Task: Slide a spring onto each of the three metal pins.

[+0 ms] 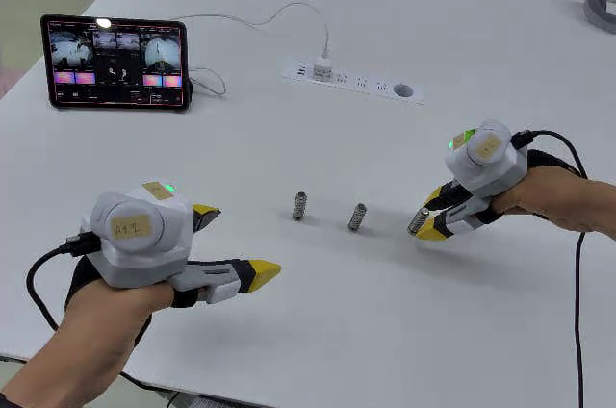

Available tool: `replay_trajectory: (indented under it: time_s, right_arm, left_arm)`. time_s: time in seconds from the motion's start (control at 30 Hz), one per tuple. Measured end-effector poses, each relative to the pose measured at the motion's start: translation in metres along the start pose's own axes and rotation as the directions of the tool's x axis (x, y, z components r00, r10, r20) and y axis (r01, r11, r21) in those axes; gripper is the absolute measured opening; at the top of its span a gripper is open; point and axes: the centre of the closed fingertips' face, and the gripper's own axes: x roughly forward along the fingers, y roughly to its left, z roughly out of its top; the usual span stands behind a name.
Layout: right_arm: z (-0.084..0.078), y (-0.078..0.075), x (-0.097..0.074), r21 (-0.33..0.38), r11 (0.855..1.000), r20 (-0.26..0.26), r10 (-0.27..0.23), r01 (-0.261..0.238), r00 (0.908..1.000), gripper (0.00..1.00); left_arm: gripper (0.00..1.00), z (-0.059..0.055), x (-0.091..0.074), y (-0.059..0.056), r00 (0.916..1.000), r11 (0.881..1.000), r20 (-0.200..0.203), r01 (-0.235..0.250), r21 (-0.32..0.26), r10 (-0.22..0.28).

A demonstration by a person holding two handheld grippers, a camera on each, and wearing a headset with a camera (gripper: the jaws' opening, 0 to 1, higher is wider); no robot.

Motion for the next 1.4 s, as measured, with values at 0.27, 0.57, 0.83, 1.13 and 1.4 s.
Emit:
replay_trajectory:
  time_s: [0.27, 0.57, 0.83, 1.13, 1.4]
  right_arm:
    - [-0.005, 0.002, -0.007, 0.071, 0.997, 0.047, -0.016, 0.013, 0.9987, 0.40]
    - [-0.010, 0.006, -0.013, 0.188, 0.982, 0.117, -0.038, 0.016, 0.9924, 0.44]
    - [-0.009, 0.004, -0.023, 0.259, 0.965, 0.177, -0.079, 0.031, 0.9811, 0.47]
    - [-0.003, -0.005, -0.040, 0.370, 0.928, 0.286, -0.157, 0.042, 0.9454, 0.51]
    - [-0.005, -0.004, -0.054, 0.452, 0.892, 0.349, -0.213, 0.036, 0.9123, 0.52]
  left_arm:
    - [0.72, 0.000, 0.000, 0.000, 1.0000, 1.000, 0.002, 0.004, -0.009, -0.004]
    - [0.71, 0.002, 0.002, -0.001, 0.9999, 1.000, -0.006, 0.008, 0.002, -0.008]
    - [0.72, 0.005, 0.005, -0.002, 1.0000, 1.000, -0.003, 0.008, 0.002, -0.008]
    - [0.72, 0.008, 0.007, -0.005, 0.9999, 1.000, -0.001, 0.015, 0.006, -0.015]
    - [0.72, 0.010, 0.010, -0.010, 0.9998, 1.000, -0.005, 0.021, 0.008, -0.021]
